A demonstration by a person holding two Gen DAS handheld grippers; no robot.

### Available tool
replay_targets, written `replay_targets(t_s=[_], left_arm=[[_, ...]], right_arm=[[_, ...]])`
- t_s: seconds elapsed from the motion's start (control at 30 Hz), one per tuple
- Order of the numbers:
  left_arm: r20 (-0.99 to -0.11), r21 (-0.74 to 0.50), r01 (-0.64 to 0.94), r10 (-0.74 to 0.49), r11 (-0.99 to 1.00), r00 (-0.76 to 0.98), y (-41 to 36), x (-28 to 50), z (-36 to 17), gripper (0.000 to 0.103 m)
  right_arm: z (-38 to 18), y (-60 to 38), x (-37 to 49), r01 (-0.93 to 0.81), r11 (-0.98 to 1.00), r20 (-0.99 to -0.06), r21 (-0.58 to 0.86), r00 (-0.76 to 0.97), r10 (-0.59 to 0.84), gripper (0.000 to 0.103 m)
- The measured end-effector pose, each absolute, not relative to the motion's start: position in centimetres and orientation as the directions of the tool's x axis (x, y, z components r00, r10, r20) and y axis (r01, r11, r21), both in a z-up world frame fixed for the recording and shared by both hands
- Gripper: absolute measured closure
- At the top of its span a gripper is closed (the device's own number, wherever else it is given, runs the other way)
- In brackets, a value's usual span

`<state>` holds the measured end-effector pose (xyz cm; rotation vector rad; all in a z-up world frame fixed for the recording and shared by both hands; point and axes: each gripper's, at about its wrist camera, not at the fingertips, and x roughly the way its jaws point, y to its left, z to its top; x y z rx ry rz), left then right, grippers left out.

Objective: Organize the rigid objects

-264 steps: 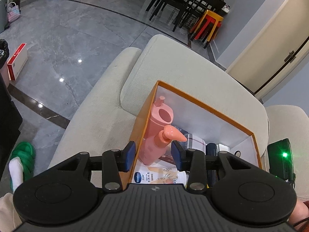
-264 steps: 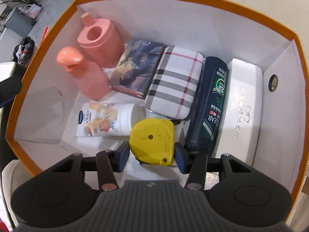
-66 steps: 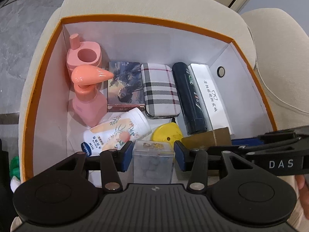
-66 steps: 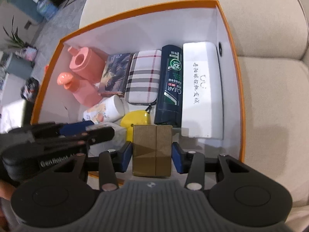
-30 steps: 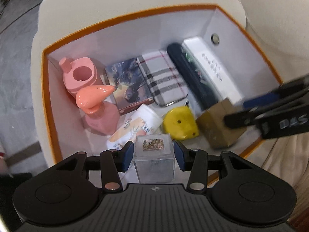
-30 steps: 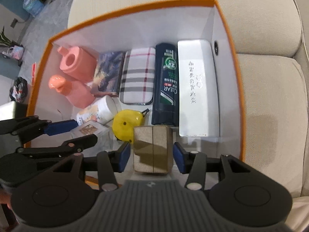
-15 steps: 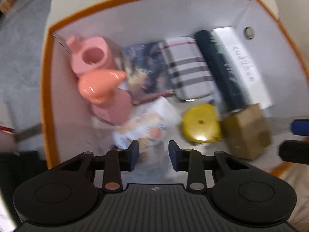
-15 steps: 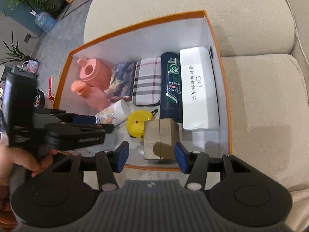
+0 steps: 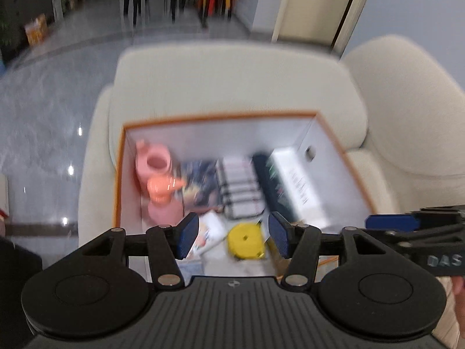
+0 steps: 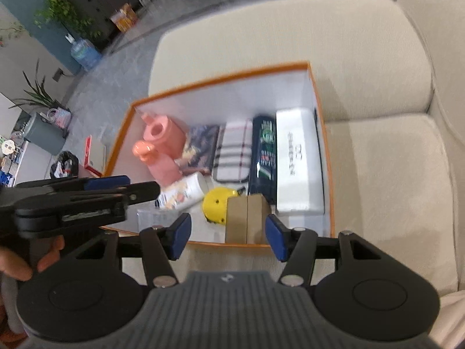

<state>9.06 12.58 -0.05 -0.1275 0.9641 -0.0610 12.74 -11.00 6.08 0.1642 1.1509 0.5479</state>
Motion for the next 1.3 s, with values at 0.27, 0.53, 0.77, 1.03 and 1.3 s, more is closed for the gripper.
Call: replay_targets(t_s=[0.27,0.53,0.77,1.03,1.3], left_arm=[[-0.657,-0.139,-0.075,-0.035,0.987,0.753,11.1,4.4,4.8,0.037],[-0.541,-0.139,-0.140,0.043,0.980,0.840,10.8,1.5,6.1,0.032],[-0.516,-0.093,-0.160,0.090,0.983,0.852,10.6,0.1,3.6,0.013],[-0.528,-0.050,-0.231,0.170,0.972,0.832,10.4,-0.7,1.0,0.004],[-0.577,-0.065,-0.252,0.170,0.965,0.799,10.7,-1.3,-1.7,0.004]], right_arm=[[10.6,-12.5,8.9,-0.383,0.876,-0.700,0.291,0.539,0.469,0.030],[12.3,-13.3,5.8,-0.415,0.877,-0.606,0.243,0.641,0.471,0.022],[10.6,-12.8,5.0,-0.419,0.880,-0.620,0.223,0.636,0.460,0.012],[7.1,-13.3,4.9,-0.349,0.910,-0.660,0.225,0.632,0.406,0.012],[5.1,-13.9,4.7,-0.327,0.914,-0.677,0.240,0.618,0.400,0.011]])
